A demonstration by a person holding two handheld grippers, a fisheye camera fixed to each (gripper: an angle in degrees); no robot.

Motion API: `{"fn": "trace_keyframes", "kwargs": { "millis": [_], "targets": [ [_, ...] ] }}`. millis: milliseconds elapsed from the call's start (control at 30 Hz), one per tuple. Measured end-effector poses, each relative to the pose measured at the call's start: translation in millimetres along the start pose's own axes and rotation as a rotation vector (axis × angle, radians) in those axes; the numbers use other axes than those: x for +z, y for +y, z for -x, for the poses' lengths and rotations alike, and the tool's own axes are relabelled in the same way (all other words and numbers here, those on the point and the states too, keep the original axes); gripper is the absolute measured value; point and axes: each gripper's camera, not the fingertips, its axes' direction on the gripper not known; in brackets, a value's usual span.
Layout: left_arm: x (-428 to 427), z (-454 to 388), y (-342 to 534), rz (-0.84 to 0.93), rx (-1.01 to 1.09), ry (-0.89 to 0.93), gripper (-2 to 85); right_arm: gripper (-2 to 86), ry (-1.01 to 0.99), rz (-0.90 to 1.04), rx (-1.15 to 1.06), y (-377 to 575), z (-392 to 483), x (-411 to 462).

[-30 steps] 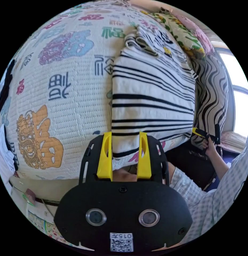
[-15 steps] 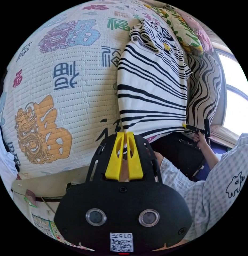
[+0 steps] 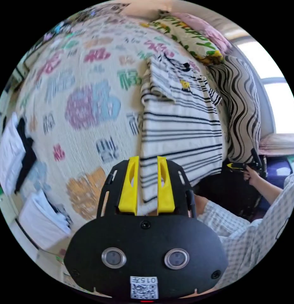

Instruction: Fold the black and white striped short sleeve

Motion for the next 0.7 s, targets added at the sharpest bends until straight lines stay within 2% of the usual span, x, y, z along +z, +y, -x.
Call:
{"fn": "trace_keyframes", "kwargs": {
  "millis": [100,233,333,400,500,600,667,700],
  "targets": [
    [18,-6,-56,-0.069,0.164,-0.029,11.4,3.4,-0.051,-0.012,0.019,-6,10,-11],
    [82,-20,-115,-0.022,0.318,-0.115,10.5,3.9,-0.090,-0.007,-0.018,-11,39,-18],
    [128,-9,-137,0.053,0.312,-0.049,6.0,3.5,-0.062,0.002,-0.061,-13,61,-23],
    [131,6,-141,0.043,0.295,-0.006,1.9,2.9,-0.043,0.014,-0.064,-14,71,-28],
    [92,60,-141,-0.112,0.204,0.075,0.3,1.0,-0.028,0.004,-0.073,-10,83,-41],
    [42,151,-133,-0.309,0.023,0.030,0.4,0.0,-0.049,0.000,-0.061,-8,89,-52],
    [30,216,-124,-0.329,-0.179,-0.039,1.1,-0.3,-0.075,-0.005,-0.054,-9,92,-56],
    [33,257,-117,-0.297,-0.296,0.001,2.7,-0.4,-0.095,-0.006,-0.053,-11,95,-57]
  ]
}}
